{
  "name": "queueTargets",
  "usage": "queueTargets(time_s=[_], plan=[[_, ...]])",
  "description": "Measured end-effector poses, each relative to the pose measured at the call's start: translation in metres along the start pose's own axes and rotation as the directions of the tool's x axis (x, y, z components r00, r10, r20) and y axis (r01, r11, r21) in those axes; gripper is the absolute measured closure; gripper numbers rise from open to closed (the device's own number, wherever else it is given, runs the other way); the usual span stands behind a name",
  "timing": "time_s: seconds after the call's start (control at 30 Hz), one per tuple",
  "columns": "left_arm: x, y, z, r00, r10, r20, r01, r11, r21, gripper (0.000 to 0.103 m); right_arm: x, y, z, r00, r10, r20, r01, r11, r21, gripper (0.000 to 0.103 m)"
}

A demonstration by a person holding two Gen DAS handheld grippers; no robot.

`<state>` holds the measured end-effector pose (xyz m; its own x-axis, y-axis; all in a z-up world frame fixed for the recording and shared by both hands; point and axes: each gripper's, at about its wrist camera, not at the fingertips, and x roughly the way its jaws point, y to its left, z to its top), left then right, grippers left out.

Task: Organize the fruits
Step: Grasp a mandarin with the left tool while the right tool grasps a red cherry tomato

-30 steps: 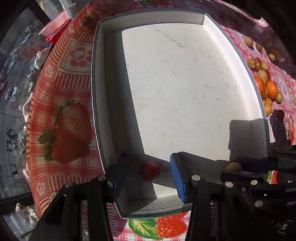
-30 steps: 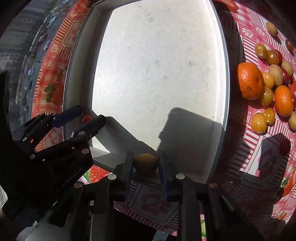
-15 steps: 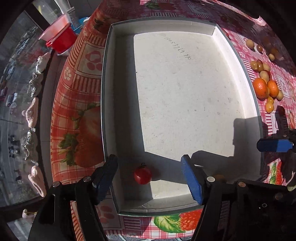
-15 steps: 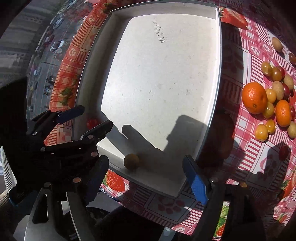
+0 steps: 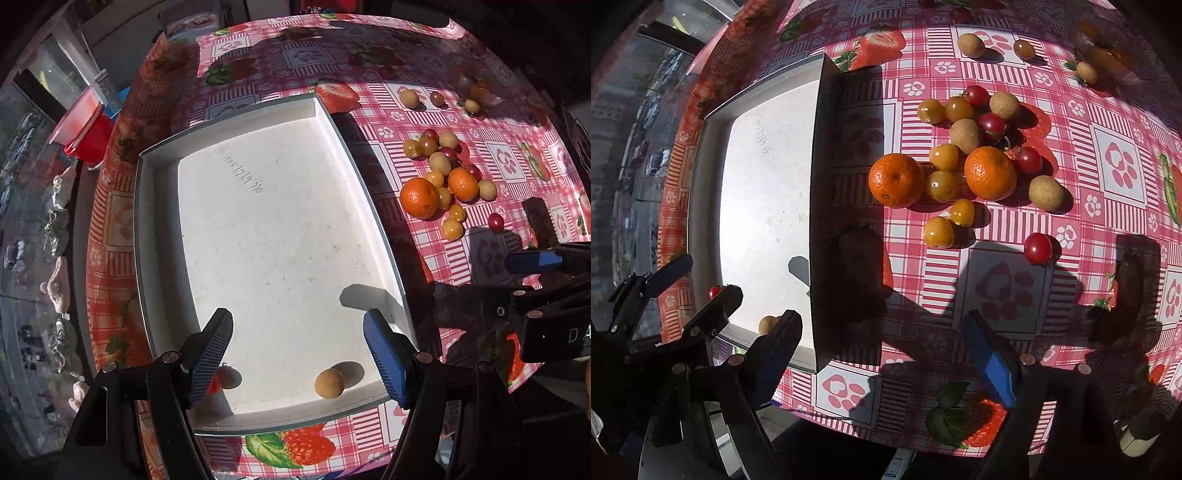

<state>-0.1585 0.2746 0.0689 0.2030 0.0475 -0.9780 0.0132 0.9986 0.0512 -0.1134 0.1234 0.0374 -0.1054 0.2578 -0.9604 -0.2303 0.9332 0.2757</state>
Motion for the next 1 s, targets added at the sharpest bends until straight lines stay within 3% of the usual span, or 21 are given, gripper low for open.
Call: queueTargets(time_s=[0.27, 0.43, 0.77, 1.0], plan=[[-0.008, -0.056, 0.037, 0.998, -0.038, 0.044, 0.033, 0.993, 0.117, 0.029, -0.003, -0.077, -0.022, 0.999, -0.045, -0.008, 0.046, 0.983, 0.177, 0.013], [0.004, -0.078, 0.063, 0.998, -0.038, 0.056, 0.028, 0.985, 0.172, 0.029, -0.007, -0.111, -0.024, 0.998, -0.058, 0.004, 0.056, 0.973, 0.225, 0.013], [0.045, -0.098, 0.09, 1.0, -0.022, 0.014, 0.017, 0.956, 0.294, 0.029, -0.018, -0.142, -0.004, 0.993, -0.114, 0.035, 0.108, 0.986, 0.13, 0.013], [0.065, -0.099, 0.098, 0.999, -0.02, -0.033, 0.029, 0.951, 0.307, 0.029, 0.002, -0.115, 0.025, 0.992, -0.118, 0.048, 0.115, 0.992, 0.055, 0.013]])
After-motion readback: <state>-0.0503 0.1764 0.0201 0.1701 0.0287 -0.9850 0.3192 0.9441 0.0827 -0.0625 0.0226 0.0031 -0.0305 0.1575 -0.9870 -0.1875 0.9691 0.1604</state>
